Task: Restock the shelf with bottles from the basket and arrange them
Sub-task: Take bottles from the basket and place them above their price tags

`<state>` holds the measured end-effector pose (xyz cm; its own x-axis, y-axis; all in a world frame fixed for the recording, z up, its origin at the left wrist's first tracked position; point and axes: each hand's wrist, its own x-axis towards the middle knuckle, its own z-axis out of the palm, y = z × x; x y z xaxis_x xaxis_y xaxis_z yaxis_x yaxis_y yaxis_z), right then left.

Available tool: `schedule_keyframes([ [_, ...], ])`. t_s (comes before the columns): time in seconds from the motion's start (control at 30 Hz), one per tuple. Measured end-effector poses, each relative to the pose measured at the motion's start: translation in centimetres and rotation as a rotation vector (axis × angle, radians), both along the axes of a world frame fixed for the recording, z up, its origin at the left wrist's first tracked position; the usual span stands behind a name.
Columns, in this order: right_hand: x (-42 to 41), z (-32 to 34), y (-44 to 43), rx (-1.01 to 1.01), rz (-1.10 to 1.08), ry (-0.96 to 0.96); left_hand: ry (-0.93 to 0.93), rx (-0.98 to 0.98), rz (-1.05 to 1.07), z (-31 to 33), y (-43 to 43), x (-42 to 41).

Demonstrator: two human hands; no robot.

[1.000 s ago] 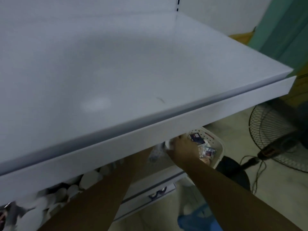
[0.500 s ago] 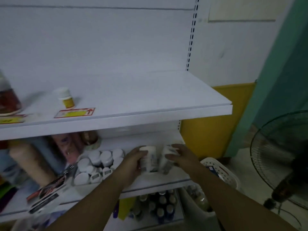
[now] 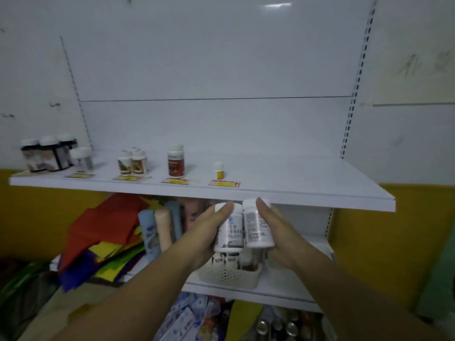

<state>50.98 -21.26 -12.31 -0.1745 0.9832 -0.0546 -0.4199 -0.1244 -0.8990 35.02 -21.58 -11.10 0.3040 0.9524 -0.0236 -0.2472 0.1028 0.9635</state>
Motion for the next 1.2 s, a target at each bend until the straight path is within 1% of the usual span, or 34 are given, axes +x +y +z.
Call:
schedule_keyframes([
  [0.13, -3.3, 1.3, 0.2, 0.072, 0.036, 0.013, -0.044, 0.03, 0.025, 2.3, -0.8, -4.1],
  [0.27, -7.2, 2.5, 1.2, 0.01, 0.088, 0.087, -0.08, 0.049, 0.059, 3.5, -0.5, -8.2],
  [0.3, -8.5, 2.8, 1.6, 0.012, 0.094, 0.079, -0.083, 0.052, 0.069, 3.6, -0.3, -9.4],
  [0.43, -14.9, 4.0, 3.0, 0.09, 0.122, -0.059, -0.067, 0.079, 0.098, 4.4, 0.8, -15.2],
  [0.7, -25.5, 5.2, 6.1, 0.257, 0.082, -0.01, -0.034, 0.142, 0.167, 5.7, 4.1, -27.1],
  [0.87, -29.9, 5.4, 8.5, 0.222, 0.086, -0.022, 0.001, 0.161, 0.197, 5.9, 6.4, -31.8],
  [0.93, -31.2, 5.4, 9.7, 0.204, 0.078, -0.06, 0.026, 0.166, 0.219, 5.9, 7.6, -33.1],
  [1.0, -32.6, 5.4, 10.9, 0.228, 0.057, -0.126, 0.055, 0.179, 0.231, 5.9, 8.9, -34.3],
  [1.1, -34.4, 6.2, 12.5, 0.332, 0.013, -0.27, 0.098, 0.188, 0.25, 6.4, 10.8, -36.0],
  [1.2, -35.8, 7.7, 14.5, 0.432, -0.021, -0.4, 0.147, 0.222, 0.329, 7.5, 13.2, -37.6],
])
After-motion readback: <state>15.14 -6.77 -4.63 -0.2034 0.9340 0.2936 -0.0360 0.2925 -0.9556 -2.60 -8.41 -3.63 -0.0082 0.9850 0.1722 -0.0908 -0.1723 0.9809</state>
